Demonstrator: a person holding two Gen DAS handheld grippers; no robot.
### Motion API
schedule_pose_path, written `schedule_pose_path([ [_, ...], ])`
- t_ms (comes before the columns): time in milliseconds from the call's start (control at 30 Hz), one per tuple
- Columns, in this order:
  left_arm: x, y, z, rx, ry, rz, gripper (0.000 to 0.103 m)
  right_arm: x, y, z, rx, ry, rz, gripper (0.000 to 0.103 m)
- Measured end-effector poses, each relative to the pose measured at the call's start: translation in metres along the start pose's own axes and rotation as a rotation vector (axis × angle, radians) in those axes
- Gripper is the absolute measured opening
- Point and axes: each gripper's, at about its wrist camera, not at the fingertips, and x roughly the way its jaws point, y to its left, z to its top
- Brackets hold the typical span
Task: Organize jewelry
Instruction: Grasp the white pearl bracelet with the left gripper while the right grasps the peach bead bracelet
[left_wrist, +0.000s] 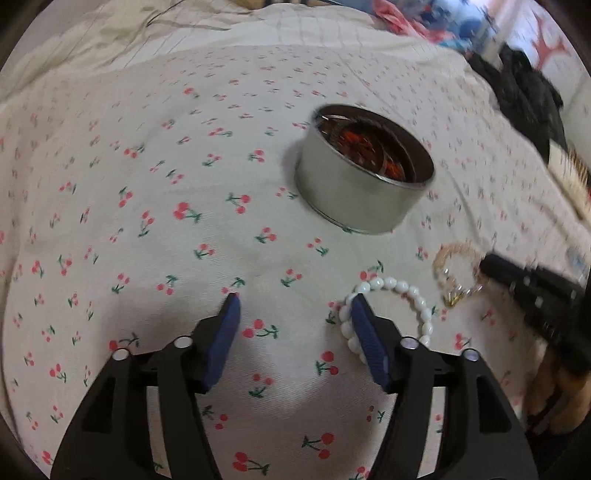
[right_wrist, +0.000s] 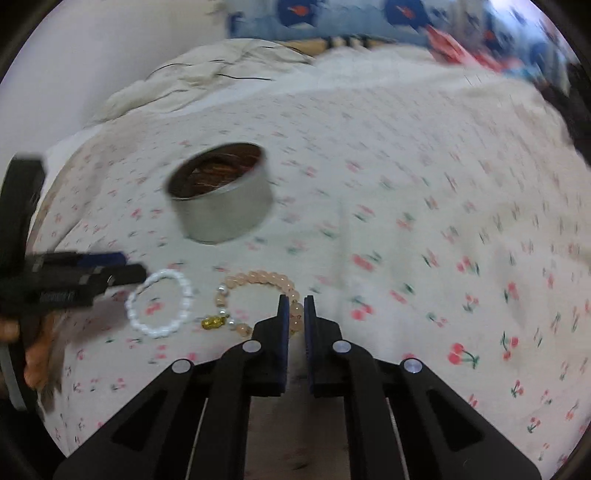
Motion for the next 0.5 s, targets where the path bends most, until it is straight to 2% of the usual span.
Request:
schedule_pose_path([
  [67,0.003,-0.010,-0.004,0.044,-0.005,0.039,0.064,0.001,-0.002,0.000,0.003,-0.001,0.015,0.024],
  [100,0.004,-0.015,-0.005,0.069,-0.013,0.055,0.064,0.001,0.000,0.001,-0.009,-0.009,0.012,0.033],
  [133,0.003,-0.018,-0.006,0.082,-0.018,0.055,0.058,0.003,0.004,0.000,-0.028,-0.010,0.003,0.039],
  [167,0.002,-0.020,-0.008,0.095,-0.021,0.050,0.053,0.007,0.008,0.000,-0.047,-0.003,-0.009,0.040],
  [200,0.002,-0.024,-0.009,0.116,-0.022,0.040,0.039,0.012,0.013,0.000,-0.071,0.005,-0.031,0.040],
  [267,0.000,-0.030,-0.011,0.145,-0.029,0.041,0.022,0.015,0.023,-0.002,-0.124,0.009,-0.074,0.038],
  [333,-0.001,-0.033,-0.013,0.160,-0.037,0.044,0.012,0.014,0.025,-0.003,-0.141,0.007,-0.072,0.011],
  [500,-0.007,-0.032,-0.012,0.151,-0.061,0.028,0.007,0.009,0.023,-0.006,-0.132,-0.027,-0.069,0.009],
])
